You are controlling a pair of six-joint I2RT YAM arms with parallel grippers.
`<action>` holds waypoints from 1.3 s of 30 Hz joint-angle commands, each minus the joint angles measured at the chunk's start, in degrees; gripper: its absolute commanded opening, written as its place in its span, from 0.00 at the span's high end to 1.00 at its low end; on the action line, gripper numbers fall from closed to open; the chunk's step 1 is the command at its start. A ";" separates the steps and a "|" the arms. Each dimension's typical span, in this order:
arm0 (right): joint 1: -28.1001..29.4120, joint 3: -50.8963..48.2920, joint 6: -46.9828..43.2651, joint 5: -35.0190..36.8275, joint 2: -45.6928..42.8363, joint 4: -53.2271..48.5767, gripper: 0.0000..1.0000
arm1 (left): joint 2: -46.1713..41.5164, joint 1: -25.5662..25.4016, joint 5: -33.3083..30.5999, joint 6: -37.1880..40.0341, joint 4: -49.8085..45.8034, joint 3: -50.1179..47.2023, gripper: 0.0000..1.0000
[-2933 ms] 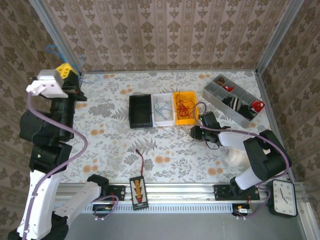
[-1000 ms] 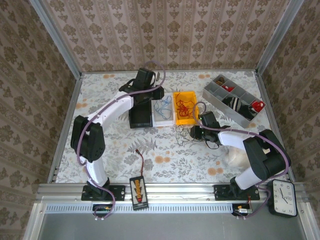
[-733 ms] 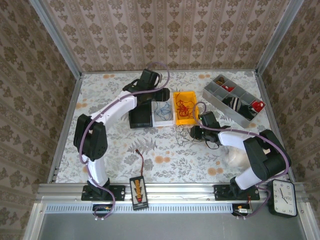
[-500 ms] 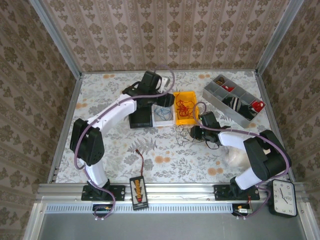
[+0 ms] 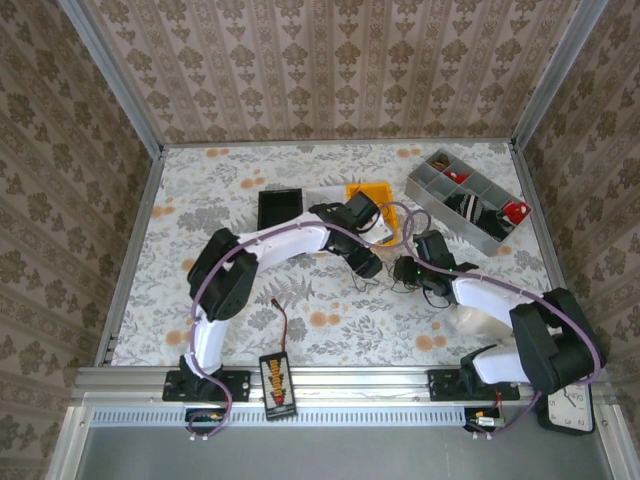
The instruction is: Untangle the cables
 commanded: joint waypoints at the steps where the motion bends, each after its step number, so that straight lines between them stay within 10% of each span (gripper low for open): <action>1: -1.29 -0.90 2.26 0.38 -1.67 -1.73 0.63 | 3.15 -1.61 -3.00 3.58 -2.37 4.25 0.34; 14: -4.39 -2.12 3.25 -1.42 -3.47 -1.37 0.63 | 9.33 -2.27 -1.27 1.75 -5.42 8.70 0.61; 25: -4.85 -2.66 3.49 -1.05 -4.95 -1.03 0.63 | 10.26 -1.39 1.33 0.50 -5.53 7.67 0.65; 39: -5.09 -2.88 4.22 -0.80 -4.82 -1.03 0.63 | 6.38 -0.65 0.32 -0.40 -1.75 6.71 1.00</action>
